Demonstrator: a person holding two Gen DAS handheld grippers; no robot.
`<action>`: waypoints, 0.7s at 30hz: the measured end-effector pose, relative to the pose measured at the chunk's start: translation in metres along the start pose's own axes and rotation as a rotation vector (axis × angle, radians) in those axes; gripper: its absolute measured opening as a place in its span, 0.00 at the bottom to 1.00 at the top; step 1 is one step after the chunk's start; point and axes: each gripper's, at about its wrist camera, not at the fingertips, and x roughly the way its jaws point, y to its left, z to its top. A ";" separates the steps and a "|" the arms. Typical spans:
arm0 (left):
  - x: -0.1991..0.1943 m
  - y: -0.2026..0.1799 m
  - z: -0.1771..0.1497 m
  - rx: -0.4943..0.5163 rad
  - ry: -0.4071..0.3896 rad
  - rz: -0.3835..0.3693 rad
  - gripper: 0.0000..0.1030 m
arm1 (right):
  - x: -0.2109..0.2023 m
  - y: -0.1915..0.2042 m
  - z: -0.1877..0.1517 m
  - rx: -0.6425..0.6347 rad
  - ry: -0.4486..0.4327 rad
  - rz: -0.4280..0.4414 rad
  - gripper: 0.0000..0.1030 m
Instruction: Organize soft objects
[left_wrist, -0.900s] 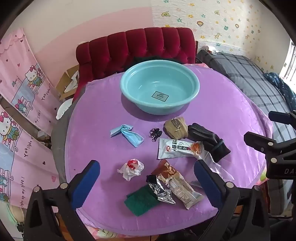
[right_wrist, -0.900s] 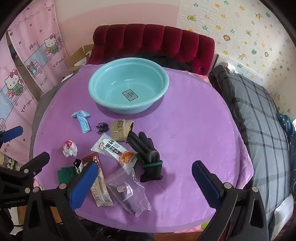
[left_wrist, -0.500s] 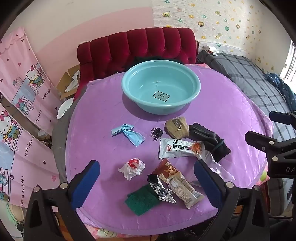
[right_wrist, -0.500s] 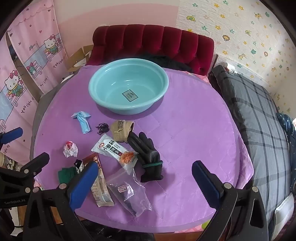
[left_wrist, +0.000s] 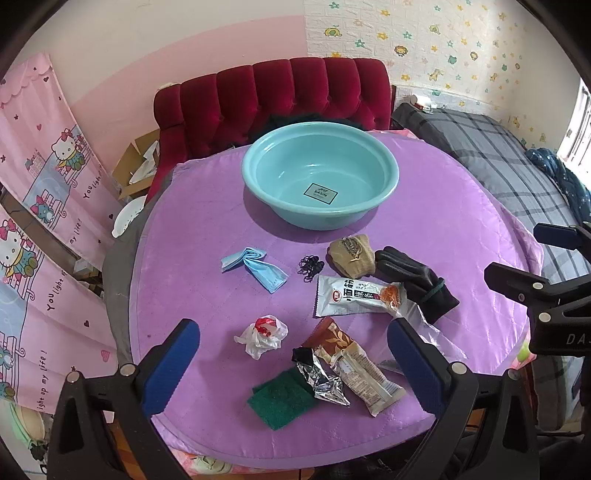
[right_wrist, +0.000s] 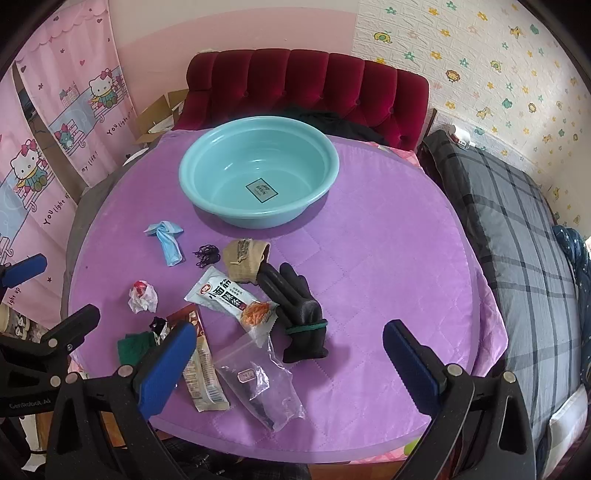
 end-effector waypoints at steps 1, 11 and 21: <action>0.000 0.000 0.000 -0.001 0.000 0.001 1.00 | 0.000 0.001 0.000 -0.001 0.000 -0.001 1.00; -0.001 0.003 -0.002 -0.006 -0.008 0.003 1.00 | -0.001 0.002 0.000 -0.005 -0.002 0.001 1.00; -0.004 0.004 -0.004 -0.015 -0.020 0.009 1.00 | -0.004 0.001 0.000 0.002 -0.009 0.016 1.00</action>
